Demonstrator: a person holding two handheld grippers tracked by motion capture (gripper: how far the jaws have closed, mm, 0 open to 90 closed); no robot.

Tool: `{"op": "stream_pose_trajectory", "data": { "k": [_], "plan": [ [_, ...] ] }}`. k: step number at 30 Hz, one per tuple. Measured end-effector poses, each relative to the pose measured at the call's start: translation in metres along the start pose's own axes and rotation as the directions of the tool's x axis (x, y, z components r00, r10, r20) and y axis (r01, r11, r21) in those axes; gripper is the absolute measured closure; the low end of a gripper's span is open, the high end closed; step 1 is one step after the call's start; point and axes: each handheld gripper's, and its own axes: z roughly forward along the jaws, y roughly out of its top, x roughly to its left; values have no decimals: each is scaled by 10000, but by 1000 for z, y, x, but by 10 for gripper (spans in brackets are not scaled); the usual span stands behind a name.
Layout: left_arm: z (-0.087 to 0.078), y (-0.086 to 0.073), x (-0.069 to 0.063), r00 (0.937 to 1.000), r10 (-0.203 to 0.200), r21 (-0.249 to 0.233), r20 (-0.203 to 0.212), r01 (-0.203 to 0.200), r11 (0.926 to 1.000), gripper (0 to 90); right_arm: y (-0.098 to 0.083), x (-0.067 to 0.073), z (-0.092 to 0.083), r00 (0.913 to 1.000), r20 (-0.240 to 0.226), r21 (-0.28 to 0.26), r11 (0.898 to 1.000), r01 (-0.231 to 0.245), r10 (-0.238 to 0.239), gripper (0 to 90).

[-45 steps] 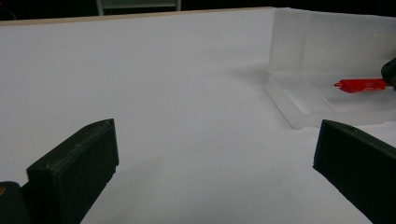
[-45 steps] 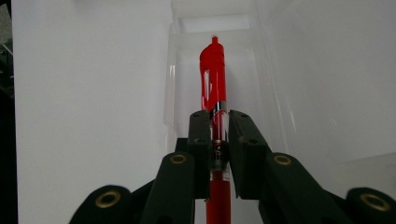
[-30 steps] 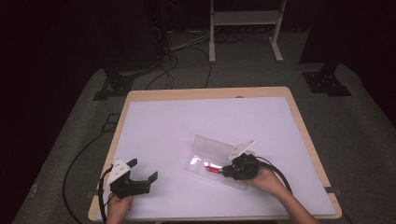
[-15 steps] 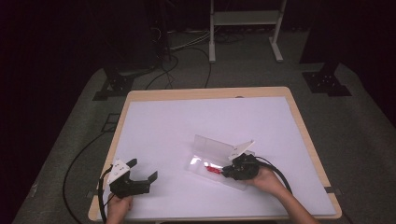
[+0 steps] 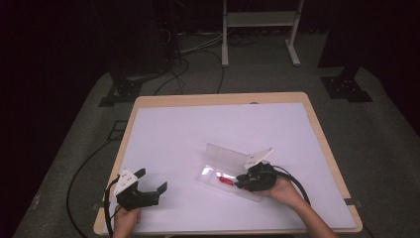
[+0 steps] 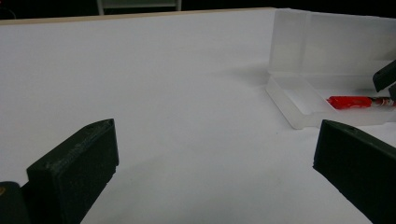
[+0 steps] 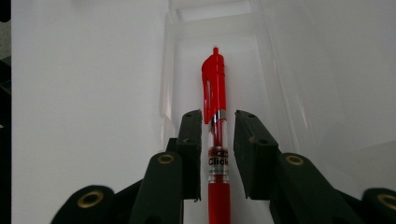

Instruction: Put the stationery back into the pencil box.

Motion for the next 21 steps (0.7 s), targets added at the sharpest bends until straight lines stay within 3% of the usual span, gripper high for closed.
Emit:
{"op": "stream_pose_trajectory", "data": {
  "k": [6, 21],
  "plan": [
    [0, 0, 0, 10000, 22, -6, -20, -22, 10000, 0, -1, 2, -15, 9998, -222, -369, 9993, -15, 7, 639],
    [1, 0, -1, 10000, 27, 32, -19, -27, 10000, 0, -13, 1, -44, 9996, 47, -573, 9980, -260, 263, 515]
  ]
}}
